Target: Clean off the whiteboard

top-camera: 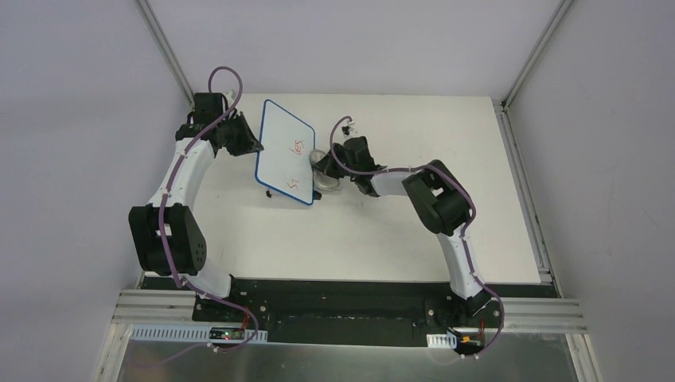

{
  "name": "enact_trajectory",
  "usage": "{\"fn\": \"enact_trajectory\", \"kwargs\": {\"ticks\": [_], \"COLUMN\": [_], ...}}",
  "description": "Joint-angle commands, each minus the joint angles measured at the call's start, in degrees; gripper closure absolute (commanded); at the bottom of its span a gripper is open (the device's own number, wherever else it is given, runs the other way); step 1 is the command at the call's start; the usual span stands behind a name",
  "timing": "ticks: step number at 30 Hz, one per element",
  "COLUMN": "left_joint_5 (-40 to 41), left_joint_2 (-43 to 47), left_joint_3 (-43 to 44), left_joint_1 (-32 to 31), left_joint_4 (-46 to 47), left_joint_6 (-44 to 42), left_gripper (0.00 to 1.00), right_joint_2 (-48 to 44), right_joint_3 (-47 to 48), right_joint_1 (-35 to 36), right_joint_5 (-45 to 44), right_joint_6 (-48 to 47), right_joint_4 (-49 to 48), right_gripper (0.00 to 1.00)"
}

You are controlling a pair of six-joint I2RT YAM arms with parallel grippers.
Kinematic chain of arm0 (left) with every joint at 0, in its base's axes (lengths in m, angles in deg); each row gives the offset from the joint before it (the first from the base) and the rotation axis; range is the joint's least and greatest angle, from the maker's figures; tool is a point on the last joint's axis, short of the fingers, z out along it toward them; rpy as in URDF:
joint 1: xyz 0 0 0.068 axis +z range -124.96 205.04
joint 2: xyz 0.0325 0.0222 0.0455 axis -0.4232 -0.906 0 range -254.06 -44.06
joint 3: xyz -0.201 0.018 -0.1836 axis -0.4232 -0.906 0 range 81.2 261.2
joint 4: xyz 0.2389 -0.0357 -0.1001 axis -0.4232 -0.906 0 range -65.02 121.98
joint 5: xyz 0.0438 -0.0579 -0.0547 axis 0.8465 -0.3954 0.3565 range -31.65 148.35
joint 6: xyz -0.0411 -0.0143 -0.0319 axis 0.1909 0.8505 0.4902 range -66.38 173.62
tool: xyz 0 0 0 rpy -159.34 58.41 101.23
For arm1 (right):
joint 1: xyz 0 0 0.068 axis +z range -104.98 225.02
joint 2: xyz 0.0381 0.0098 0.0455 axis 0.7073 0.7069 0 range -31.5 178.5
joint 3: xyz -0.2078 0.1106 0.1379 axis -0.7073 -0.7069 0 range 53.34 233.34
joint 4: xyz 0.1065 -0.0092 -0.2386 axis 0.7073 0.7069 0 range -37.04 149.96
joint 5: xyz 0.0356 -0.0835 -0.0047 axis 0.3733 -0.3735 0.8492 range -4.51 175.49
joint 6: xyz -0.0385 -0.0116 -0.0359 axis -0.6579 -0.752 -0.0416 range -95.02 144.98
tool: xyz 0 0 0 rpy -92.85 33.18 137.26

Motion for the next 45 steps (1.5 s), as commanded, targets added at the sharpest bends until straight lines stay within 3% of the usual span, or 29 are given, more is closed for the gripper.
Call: {"fn": "enact_trajectory", "kwargs": {"ticks": [1,9,16,20,24,26,32,41,45], "left_joint_5": [-4.72,-4.50,-3.45,-4.09,-5.30,-5.56,-3.77,-2.90,-5.18], "left_joint_2": [-0.44,-1.25,-2.07,-2.70,-3.62,-3.86,-4.51,-8.06,-9.09], "left_joint_3": [-0.72,-0.29,0.72,0.65,0.34,0.33,1.07,4.11,4.45], "left_joint_1": [-3.04,-3.03,-2.96,-2.87,-2.89,-2.95,-2.89,-2.65,-2.44], "left_joint_4": [-4.89,-5.30,-6.75,-6.30,-5.50,-5.40,-6.92,-12.69,-13.26], "left_joint_6": [0.87,0.53,0.49,1.35,2.28,2.27,0.89,-2.87,-2.65], "left_gripper": [1.00,1.00,1.00,0.69,0.59,0.64,0.99,1.00,1.00], "right_joint_2": [1.57,2.87,5.37,4.14,2.46,1.98,2.70,7.59,9.04], "right_joint_3": [5.83,22.12,18.20,10.18,4.26,2.76,7.33,23.81,24.63], "right_joint_1": [3.56,11.96,7.96,5.36,4.26,4.23,5.81,10.57,8.30], "right_joint_5": [3.05,3.64,4.25,3.13,1.59,1.44,3.46,4.90,4.10], "right_joint_6": [-0.89,-8.33,-2.36,0.30,0.96,1.38,1.15,-3.11,-2.21], "right_joint_4": [4.38,7.25,3.91,1.95,0.88,-0.34,-0.72,4.62,5.50], "right_gripper": [1.00,1.00,1.00,1.00,1.00,1.00,1.00,1.00,1.00]}}
